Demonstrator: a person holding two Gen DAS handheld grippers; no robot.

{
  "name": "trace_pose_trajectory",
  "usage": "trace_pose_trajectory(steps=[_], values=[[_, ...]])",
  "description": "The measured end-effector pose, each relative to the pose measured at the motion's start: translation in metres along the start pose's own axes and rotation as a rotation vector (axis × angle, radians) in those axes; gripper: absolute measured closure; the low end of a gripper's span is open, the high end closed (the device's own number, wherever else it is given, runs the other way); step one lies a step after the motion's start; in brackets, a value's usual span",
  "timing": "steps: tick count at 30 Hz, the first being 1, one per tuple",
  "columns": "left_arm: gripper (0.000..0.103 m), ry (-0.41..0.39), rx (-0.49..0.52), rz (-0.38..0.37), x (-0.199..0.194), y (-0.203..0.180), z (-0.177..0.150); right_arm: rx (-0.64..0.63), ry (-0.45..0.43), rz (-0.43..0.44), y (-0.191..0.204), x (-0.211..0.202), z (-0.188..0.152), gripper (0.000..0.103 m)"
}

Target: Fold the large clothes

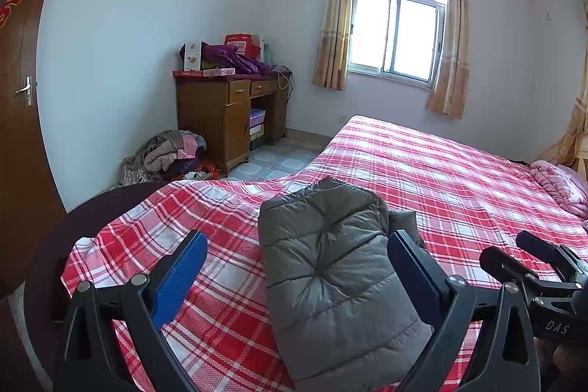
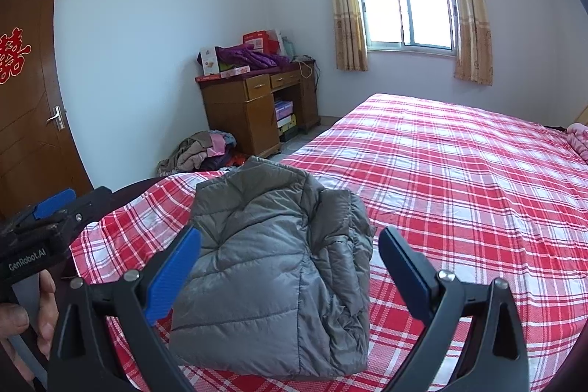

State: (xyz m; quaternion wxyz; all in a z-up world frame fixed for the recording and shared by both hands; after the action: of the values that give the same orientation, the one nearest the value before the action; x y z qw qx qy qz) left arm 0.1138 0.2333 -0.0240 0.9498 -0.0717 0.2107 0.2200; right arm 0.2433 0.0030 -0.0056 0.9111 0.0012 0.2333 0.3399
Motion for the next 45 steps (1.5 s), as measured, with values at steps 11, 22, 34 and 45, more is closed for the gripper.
trace_pose_trajectory(steps=[11, 22, 34, 45], values=[[0.004, 0.007, -0.004, 0.003, 0.0025, 0.0013, -0.0007, -0.001, 0.000, 0.001, -0.0008, -0.0019, 0.0008, 0.003], [0.004, 0.011, -0.002, 0.008, 0.0052, 0.0022, -0.0019, -0.006, 0.002, 0.009, -0.0014, -0.0014, -0.0007, 0.003], [0.004, 0.019, 0.002, 0.016, 0.0087, 0.0035, -0.0032, -0.001, 0.008, 0.013, 0.0006, 0.0009, -0.0035, 0.003], [0.004, 0.014, 0.003, 0.032, 0.0087, 0.0039, -0.0009, -0.003, -0.016, 0.015, 0.0044, -0.0033, -0.0007, 0.003]])
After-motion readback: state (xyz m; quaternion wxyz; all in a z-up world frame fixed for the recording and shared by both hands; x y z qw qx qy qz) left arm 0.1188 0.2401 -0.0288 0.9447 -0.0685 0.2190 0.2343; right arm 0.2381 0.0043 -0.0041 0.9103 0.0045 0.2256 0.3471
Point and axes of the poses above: each gripper's, at about its wrist camera, not at the fingertips, and x roughly the way its jaws point, y to its left, z to its top, the point moved 3 cm from there along x, roughly the way its jaws point, and after that the axes turned 9 degrees about z, right-handed, at the moved point
